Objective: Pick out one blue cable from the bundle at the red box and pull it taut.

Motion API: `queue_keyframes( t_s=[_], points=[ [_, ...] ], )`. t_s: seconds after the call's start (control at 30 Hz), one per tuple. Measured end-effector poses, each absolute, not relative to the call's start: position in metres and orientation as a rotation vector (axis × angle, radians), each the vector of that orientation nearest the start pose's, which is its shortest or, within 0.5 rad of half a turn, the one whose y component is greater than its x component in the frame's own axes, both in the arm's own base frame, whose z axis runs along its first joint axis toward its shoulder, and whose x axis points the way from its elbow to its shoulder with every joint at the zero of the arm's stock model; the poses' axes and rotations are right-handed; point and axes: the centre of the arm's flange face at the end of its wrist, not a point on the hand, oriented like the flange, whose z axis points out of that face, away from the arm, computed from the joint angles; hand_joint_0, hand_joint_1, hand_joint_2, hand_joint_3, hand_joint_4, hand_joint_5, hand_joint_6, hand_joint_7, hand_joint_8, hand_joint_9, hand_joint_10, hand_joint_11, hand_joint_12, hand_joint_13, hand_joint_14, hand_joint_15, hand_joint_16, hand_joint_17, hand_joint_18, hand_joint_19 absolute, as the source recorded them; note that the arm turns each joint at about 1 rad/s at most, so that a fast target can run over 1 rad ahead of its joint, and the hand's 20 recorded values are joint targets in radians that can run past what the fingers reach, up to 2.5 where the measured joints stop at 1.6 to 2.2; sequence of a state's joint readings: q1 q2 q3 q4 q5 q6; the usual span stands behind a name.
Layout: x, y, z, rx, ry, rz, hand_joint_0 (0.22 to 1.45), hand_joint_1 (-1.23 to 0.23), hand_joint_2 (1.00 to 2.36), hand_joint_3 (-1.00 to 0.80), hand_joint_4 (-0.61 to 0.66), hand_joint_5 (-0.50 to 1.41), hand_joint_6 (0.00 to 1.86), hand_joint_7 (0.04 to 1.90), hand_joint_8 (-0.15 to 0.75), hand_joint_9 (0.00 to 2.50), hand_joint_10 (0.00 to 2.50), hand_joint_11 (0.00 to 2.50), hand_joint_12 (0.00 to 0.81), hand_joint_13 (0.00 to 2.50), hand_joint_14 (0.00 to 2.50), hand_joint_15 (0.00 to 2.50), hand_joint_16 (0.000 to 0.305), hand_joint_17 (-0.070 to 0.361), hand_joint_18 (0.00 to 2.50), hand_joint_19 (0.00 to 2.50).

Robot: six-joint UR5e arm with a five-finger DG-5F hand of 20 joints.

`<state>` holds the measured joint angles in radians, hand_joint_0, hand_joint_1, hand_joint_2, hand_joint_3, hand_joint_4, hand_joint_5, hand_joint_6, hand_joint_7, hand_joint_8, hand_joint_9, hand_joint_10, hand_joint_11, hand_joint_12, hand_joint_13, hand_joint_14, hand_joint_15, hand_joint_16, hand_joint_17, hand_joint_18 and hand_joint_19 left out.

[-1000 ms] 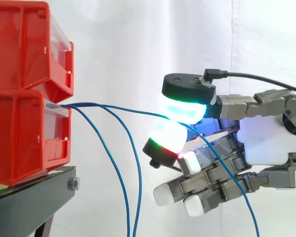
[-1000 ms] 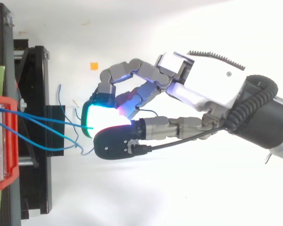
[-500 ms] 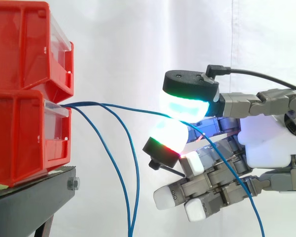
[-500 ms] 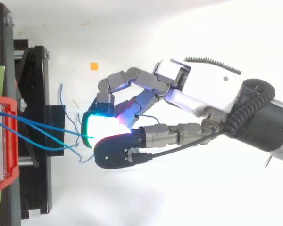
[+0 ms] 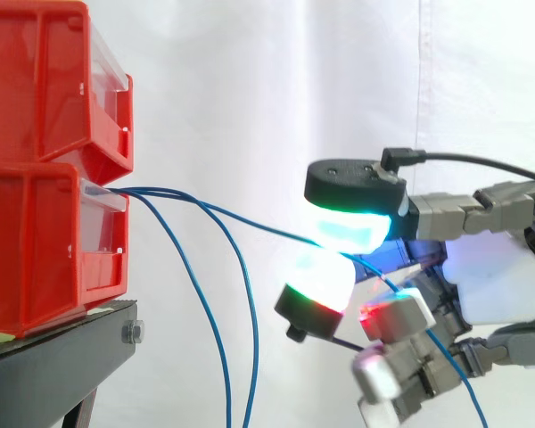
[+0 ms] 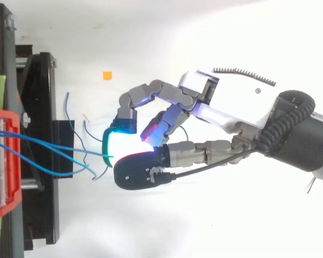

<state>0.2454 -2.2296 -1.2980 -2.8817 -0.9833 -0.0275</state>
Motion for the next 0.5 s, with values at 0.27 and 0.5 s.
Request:
queue_keyframes(
  t_s=[0.27,0.5],
  points=[
    [0.711,-0.010,0.243,1.400,1.163,0.869,0.69,-0.77,1.03,-0.10,-0.08,-0.16,0.93,1.21,0.253,1.38,0.02,1.44,0.280,1.35,0.01,1.53,0.043,0.097,1.01,0.91],
    [0.702,-0.009,0.252,1.441,1.209,0.883,0.69,-0.77,1.03,-0.10,-0.07,-0.16,0.93,1.21,0.255,1.41,0.01,1.56,0.275,1.33,0.42,1.58,0.043,0.096,1.09,1.05]
  ],
)
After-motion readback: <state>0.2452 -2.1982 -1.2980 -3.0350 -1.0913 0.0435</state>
